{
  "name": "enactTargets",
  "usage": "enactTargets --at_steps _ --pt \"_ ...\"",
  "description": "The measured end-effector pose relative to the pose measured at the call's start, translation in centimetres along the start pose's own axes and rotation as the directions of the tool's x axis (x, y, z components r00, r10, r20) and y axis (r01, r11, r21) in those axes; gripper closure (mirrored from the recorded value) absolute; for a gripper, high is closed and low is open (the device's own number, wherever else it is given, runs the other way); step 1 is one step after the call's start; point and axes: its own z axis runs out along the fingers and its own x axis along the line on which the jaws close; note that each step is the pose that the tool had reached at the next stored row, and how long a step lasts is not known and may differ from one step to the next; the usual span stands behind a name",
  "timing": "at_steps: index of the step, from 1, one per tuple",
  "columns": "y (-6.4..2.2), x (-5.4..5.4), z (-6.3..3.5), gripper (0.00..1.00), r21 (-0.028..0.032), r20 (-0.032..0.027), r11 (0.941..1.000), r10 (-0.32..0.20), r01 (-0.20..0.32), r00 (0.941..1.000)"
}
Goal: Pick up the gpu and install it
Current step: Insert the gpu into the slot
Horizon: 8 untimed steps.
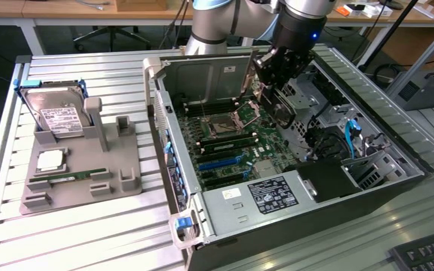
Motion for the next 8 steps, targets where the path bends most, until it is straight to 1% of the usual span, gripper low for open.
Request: enactTargets --at_steps 8 --pt "0.00 0.00 0.00 0.73 0.0014 -0.0007 0.9997 -0.024 0.024 0.9997"
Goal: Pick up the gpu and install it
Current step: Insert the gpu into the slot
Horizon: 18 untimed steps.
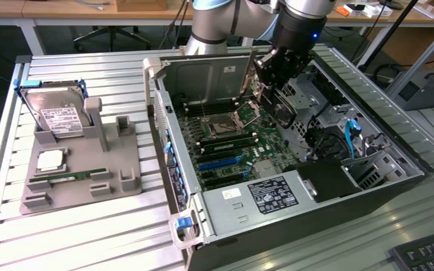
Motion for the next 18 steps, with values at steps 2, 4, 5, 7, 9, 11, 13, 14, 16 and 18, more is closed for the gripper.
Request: enactTargets --at_steps 2,4,5,7,9,11,13,14,16,18 --pt "0.00 0.00 0.00 0.73 -0.0002 -0.0001 1.0000 -0.009 0.009 1.0000" --pt "0.01 0.00 0.01 0.73 -0.0006 -0.0002 0.9998 -0.022 0.022 0.9998" --pt "0.01 0.00 0.00 0.73 -0.0007 -0.0002 0.9997 -0.026 0.026 0.9997" --pt "0.00 0.00 0.00 0.73 -0.0009 -0.0003 0.9993 -0.036 0.036 0.9993" --pt "0.00 0.00 0.00 0.73 -0.0011 -0.0004 0.9991 -0.043 0.043 0.9991" --pt "0.00 0.00 0.00 0.73 -0.0011 -0.0005 0.9989 -0.048 0.048 0.9989" --pt "0.00 0.00 0.00 0.73 -0.0012 -0.0005 0.9987 -0.051 0.051 0.9987" --pt "0.00 0.00 0.00 0.73 -0.0013 -0.0005 0.9986 -0.052 0.052 0.9986" --pt "0.00 0.00 0.00 0.73 -0.0013 -0.0006 0.9984 -0.056 0.056 0.9984" --pt "0.00 0.00 0.00 0.73 -0.0011 -0.0007 0.9980 -0.063 0.063 0.9980"
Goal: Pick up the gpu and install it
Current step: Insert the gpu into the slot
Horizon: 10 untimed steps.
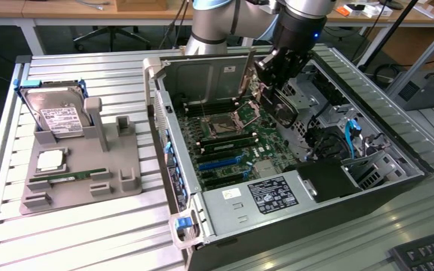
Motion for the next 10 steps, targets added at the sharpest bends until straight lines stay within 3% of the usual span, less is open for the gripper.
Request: enactTargets --at_steps 10 --pt "-0.02 0.00 0.01 0.73 -0.0007 -0.0003 0.9995 -0.030 0.030 0.9995"
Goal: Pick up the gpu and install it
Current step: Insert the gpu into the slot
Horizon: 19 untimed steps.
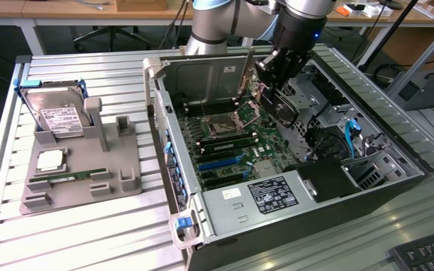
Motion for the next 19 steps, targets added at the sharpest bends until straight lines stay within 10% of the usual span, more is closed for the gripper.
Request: enactTargets --at_steps 19 --pt "-0.01 0.00 0.00 0.73 -0.0009 -0.0005 0.9991 -0.043 0.043 0.9991"
